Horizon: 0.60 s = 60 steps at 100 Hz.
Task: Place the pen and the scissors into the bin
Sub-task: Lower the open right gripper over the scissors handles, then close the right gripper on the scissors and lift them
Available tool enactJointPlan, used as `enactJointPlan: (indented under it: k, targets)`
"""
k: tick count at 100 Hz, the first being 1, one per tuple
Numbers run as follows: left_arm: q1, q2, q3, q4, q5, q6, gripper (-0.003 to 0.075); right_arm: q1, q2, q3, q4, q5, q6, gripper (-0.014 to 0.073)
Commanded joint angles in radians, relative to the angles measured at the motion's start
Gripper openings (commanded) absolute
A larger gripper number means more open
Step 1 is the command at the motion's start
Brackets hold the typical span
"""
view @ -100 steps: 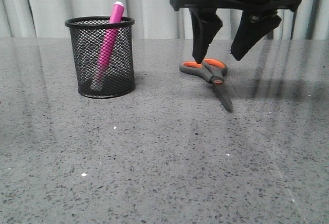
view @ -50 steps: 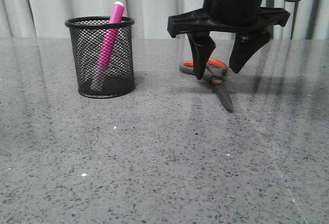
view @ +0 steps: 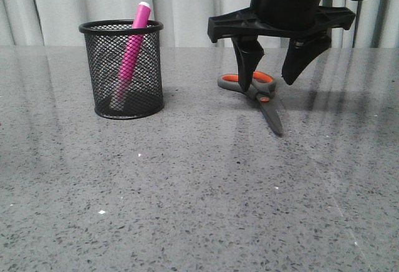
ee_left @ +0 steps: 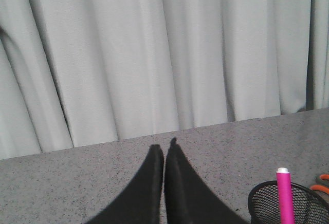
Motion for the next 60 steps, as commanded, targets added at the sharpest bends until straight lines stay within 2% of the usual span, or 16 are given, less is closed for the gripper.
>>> enactJointPlan:
  k: [1, 60]
  targets:
    - [0.0, -0.004, -0.026, -0.012, -0.047, -0.01, -0.0022, -0.007, -0.044, -0.034, -0.023, -0.036, 0.0, 0.0422]
    - [0.0, -0.004, -0.026, -0.012, -0.047, -0.01, -0.0022, -0.007, -0.02, -0.034, -0.008, -0.058, 0.018, 0.0422]
